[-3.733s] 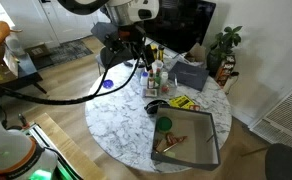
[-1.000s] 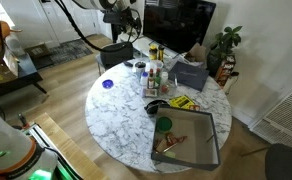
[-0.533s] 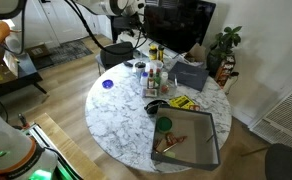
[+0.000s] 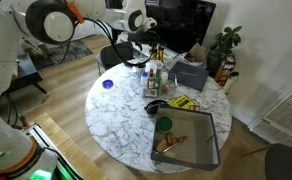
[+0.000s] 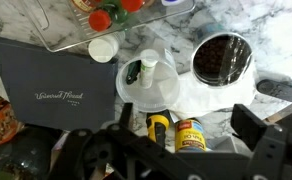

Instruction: Pick up the white container from the clear cup and put it in the clear storage container

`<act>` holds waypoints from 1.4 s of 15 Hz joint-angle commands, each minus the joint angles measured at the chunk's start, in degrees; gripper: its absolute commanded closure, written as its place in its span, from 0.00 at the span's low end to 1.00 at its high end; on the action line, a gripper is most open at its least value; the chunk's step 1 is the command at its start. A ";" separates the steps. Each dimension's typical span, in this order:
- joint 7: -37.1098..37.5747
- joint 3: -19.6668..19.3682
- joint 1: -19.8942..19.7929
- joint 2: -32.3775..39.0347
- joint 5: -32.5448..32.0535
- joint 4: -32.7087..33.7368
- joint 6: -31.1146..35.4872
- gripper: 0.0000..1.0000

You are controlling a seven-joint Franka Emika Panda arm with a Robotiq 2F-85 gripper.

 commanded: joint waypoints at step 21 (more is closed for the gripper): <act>-3.53 0.94 -3.00 32.96 7.52 39.56 -9.49 0.00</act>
